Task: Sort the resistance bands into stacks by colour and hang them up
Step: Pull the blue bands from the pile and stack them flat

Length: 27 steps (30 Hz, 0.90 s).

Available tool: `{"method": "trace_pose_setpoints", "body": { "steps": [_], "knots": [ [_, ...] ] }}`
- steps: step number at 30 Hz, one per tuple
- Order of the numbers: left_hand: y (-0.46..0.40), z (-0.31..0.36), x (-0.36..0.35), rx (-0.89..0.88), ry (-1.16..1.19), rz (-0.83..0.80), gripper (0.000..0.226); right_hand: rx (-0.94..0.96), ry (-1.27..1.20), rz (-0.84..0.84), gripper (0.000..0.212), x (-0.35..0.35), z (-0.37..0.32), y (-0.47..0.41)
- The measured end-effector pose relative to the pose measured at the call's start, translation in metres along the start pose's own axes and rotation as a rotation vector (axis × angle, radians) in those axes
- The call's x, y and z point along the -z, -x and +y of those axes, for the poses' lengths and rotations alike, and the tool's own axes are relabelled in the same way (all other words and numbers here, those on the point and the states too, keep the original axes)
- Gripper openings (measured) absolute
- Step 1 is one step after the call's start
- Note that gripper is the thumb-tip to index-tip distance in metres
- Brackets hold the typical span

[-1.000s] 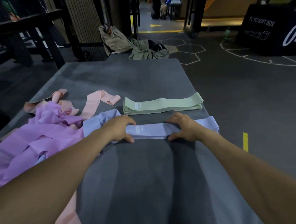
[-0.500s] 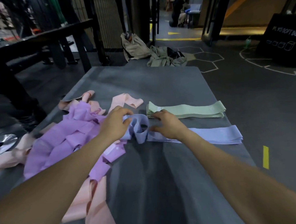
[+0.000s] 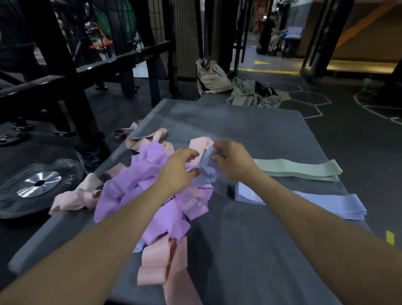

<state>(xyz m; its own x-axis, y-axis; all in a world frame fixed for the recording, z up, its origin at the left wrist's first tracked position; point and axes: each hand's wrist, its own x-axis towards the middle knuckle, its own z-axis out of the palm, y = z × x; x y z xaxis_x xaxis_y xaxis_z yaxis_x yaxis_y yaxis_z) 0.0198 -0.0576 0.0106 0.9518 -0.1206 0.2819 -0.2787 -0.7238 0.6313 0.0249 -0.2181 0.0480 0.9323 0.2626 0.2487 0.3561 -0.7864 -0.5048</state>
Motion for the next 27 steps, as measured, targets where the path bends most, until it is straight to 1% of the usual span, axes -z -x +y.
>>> {"method": "trace_pose_setpoints", "body": {
  "steps": [1, 4, 5, 7, 9, 12, 14, 16, 19, 21, 23, 24, 25, 27],
  "knots": [
    [0.001, 0.005, 0.005, -0.003, 0.013, 0.011, 0.039, 0.022, -0.031, 0.032, 0.012, 0.008, -0.008, 0.000],
    [0.005, 0.022, 0.022, -0.009, 0.018, -0.006, 0.036, 0.066, -0.138, 0.081, 0.028, 0.036, -0.032, 0.003],
    [0.005, 0.026, 0.027, -0.013, 0.037, -0.004, 0.033, 0.077, -0.171, 0.080, 0.029, 0.044, -0.039, 0.003],
    [0.012, 0.038, 0.040, -0.012, 0.126, 0.013, 0.028, 0.099, -0.232, 0.081, 0.027, 0.061, -0.054, 0.006],
    [0.014, 0.049, 0.051, -0.023, 0.260, 0.057, 0.026, 0.133, -0.268, 0.096, 0.031, 0.077, -0.068, 0.011],
    [0.017, 0.067, 0.073, -0.034, 0.228, 0.143, 0.017, 0.166, -0.288, 0.112, 0.024, 0.098, -0.084, 0.019],
    [0.020, 0.077, 0.086, -0.040, 0.263, 0.170, 0.014, 0.171, -0.322, 0.147, 0.029, 0.110, -0.090, 0.026],
    [0.024, 0.085, 0.095, -0.040, 0.235, 0.183, 0.006, 0.165, -0.363, 0.196, 0.029, 0.121, -0.095, 0.034],
    [0.028, 0.097, 0.101, -0.002, 0.179, 0.198, 0.013, 0.138, -0.433, 0.248, 0.033, 0.137, -0.099, 0.049],
    [0.032, 0.106, 0.101, -0.011, 0.170, 0.216, 0.012, 0.110, -0.491, 0.254, 0.033, 0.145, -0.095, 0.061],
    [0.035, 0.112, 0.096, -0.003, 0.240, 0.249, 0.007, 0.067, -0.518, 0.230, 0.029, 0.146, -0.085, 0.074],
    [0.037, 0.114, 0.093, 0.025, 0.298, 0.272, 0.012, 0.037, -0.506, 0.205, 0.029, 0.144, -0.078, 0.081],
    [0.040, 0.116, 0.089, 0.057, 0.383, 0.292, 0.017, 0.007, -0.470, 0.171, 0.030, 0.140, -0.069, 0.089],
    [0.049, 0.118, 0.081, 0.123, 0.605, 0.273, 0.020, -0.033, -0.367, 0.085, 0.030, 0.127, -0.051, 0.104]
  ]
}}
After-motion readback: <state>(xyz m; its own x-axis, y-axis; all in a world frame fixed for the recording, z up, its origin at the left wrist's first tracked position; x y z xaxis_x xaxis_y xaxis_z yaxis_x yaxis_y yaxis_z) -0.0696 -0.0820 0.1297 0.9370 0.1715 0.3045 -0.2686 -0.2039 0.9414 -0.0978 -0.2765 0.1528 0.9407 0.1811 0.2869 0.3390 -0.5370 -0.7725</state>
